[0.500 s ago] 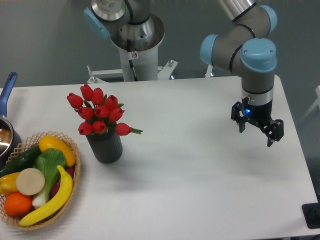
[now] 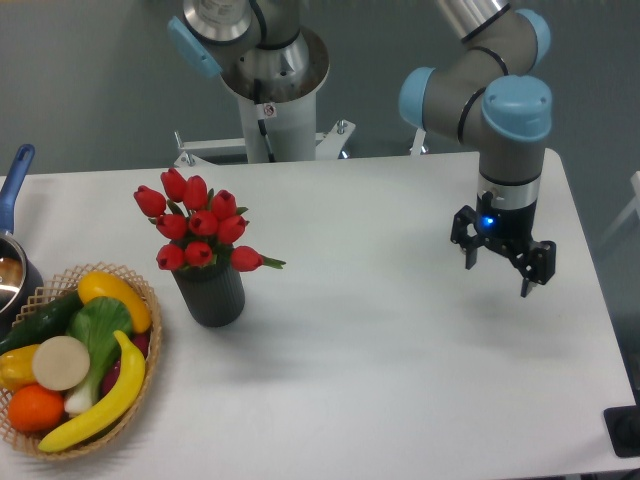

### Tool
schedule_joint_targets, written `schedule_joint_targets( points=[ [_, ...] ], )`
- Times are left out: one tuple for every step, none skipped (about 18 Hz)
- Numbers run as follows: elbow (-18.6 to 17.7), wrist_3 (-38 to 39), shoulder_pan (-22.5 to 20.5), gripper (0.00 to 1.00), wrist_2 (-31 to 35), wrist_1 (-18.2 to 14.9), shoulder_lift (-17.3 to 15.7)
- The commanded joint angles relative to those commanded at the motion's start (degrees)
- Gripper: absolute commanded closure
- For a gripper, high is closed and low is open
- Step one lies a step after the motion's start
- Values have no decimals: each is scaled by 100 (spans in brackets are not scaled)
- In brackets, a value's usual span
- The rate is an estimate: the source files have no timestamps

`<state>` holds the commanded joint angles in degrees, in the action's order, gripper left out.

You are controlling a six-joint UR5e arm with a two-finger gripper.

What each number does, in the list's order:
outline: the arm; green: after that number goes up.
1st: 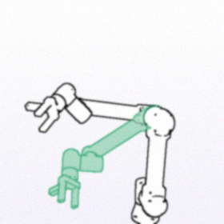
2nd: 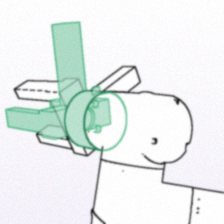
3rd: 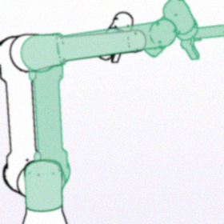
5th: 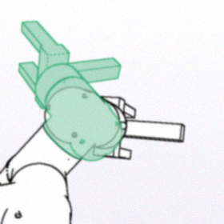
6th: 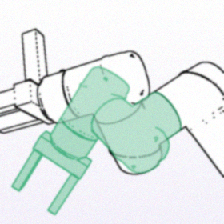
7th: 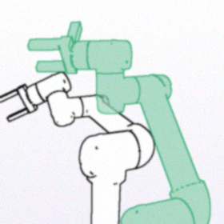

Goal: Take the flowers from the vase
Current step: 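Move the open gripper toward the red tulips in the black vase, then lower the gripper onto the tulip stems and close it around them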

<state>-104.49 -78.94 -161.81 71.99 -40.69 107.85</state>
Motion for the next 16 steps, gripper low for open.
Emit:
schedule_joint_targets(
  points=[
    [-62, 54, -9, 0, -97, 17, -44],
    [-123, 28, -26, 0, -237, 26, -105],
    [-228, 19, -61, 0, -534, 35, -158],
    [-343, 28, -88, 0, -972, 87, -202],
    [-465, 28, -114, 0, -1316, 140, -264],
    [-562, 28, -132, 0, -1485, 158, -343],
    [-668, 37, -141, 0, -1530, 158, -413],
    [-773, 46, -158, 0, -1582, 158, -466],
    [-870, 63, -150, 0, -1748, 158, -527],
    [-984, 81, -141, 0, -2055, 158, -606],
    [-1133, 90, -141, 0, -2484, 158, -668],
    [-1291, 98, -149, 0, -2993, 158, -738],
    [-1458, 142, -149, 0, -3564, 150, -765],
    [-1643, 203, -149, 0, -4013, 150, -800],
    [-1766, 213, -149, 0, -4287, 141, -853],
    [-1872, 213, -141, 0, -4368, 141, -905]
  ],
)
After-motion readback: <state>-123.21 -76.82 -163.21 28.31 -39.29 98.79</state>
